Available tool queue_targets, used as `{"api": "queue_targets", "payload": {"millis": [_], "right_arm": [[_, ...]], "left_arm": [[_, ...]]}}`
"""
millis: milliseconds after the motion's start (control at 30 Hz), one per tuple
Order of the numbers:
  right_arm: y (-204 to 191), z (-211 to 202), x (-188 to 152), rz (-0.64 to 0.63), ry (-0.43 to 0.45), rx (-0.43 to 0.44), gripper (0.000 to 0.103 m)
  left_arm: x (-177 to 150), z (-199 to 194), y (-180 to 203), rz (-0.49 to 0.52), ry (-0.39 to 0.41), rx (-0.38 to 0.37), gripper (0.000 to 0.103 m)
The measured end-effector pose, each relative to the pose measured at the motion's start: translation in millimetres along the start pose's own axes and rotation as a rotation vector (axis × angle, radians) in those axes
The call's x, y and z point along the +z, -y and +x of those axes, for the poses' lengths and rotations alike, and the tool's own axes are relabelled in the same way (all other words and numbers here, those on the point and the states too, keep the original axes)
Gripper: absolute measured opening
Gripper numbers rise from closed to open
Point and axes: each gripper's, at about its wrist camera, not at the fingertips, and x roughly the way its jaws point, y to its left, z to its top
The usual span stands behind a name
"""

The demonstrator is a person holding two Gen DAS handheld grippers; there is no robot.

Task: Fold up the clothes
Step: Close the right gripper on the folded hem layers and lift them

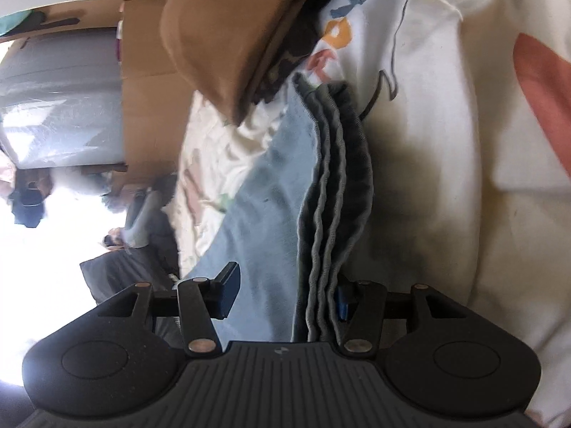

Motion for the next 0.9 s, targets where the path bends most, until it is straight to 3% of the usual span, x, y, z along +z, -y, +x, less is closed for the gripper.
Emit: {"api": "queue_targets", "payload": {"millis": [333,367,400,567,733,900], "right_arm": [[15.6,24.7,22.6,-0.009,0.004,-0.109,0.050],[12.5,25.7,23.2,-0.030,-0.011,-0.127,0.045],[9.4,26.7,23.8,-0.052,-0.027,-0.144,0.032],[-5.3,24.6,22.7,-0.134,-0.095,-0.220,0.011],[-44.4,19.3,15.6,-0.243,-0.124,-0.259,0.009],[-81.0,7.3,13.4,-0.287,-0.098,-0.322,0.009]], "left_arm": [[2.8,-3.2,-0.5,0.013,0.001,0.010,0.058],[3.3,-3.5,-0.5,0.013,0.002,0.008,0.058],[3.8,-3.8,-0.4,0.012,0.004,0.006,0.058],[6.9,-7.8,-0.5,0.009,0.024,-0.006,0.058],[6.7,-12.9,-0.6,-0.003,0.046,-0.023,0.058],[2.7,-16.3,-0.6,-0.024,0.068,-0.053,0.058]]}}
